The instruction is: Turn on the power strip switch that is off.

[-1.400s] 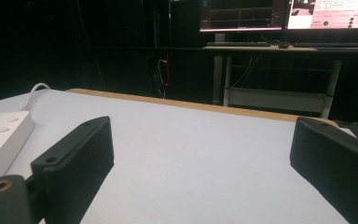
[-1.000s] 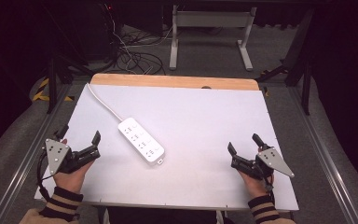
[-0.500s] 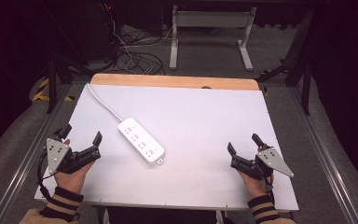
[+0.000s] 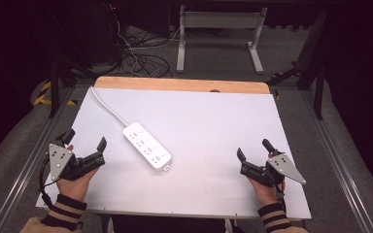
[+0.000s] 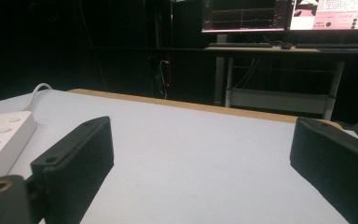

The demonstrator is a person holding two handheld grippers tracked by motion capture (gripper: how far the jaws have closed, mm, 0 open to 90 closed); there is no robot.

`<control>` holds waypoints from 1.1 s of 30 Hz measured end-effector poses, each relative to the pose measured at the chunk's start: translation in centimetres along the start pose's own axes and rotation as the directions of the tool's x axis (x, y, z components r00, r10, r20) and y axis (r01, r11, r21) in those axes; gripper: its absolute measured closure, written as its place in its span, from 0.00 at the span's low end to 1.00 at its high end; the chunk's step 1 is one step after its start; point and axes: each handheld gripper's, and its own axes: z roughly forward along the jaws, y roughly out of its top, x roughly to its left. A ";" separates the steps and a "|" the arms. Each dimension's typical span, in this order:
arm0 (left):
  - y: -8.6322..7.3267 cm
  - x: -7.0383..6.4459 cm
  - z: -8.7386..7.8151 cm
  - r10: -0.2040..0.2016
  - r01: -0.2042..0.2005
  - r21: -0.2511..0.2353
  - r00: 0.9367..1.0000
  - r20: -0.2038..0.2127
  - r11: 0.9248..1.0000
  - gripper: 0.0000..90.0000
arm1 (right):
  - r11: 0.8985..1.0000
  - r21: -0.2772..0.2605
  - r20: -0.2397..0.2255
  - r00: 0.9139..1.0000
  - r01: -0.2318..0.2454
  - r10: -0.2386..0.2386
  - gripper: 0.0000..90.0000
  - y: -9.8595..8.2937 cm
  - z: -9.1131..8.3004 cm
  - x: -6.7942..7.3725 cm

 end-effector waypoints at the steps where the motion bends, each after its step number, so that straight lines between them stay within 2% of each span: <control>1: 0.0 0.0 0.0 -0.002 0.002 0.001 1.000 0.002 1.000 0.01 | 1.000 0.000 0.000 1.000 0.000 0.000 0.07 0.0 0.0 0.0; 12: -0.1 0.1 0.0 0.004 -0.004 0.014 1.000 -0.004 1.000 0.01 | 1.000 0.004 0.003 1.000 -0.003 0.003 0.07 0.0 0.1 0.0; 21: -0.2 0.4 -0.3 -0.002 0.003 0.017 1.000 -0.019 1.000 0.01 | 1.000 0.006 -0.016 1.000 0.010 -0.010 0.08 0.0 0.5 0.4; 33: -0.2 0.3 -0.1 0.000 0.000 0.022 1.000 -0.009 1.000 0.01 | 1.000 0.005 -0.008 1.000 0.005 -0.005 0.08 0.0 0.3 0.3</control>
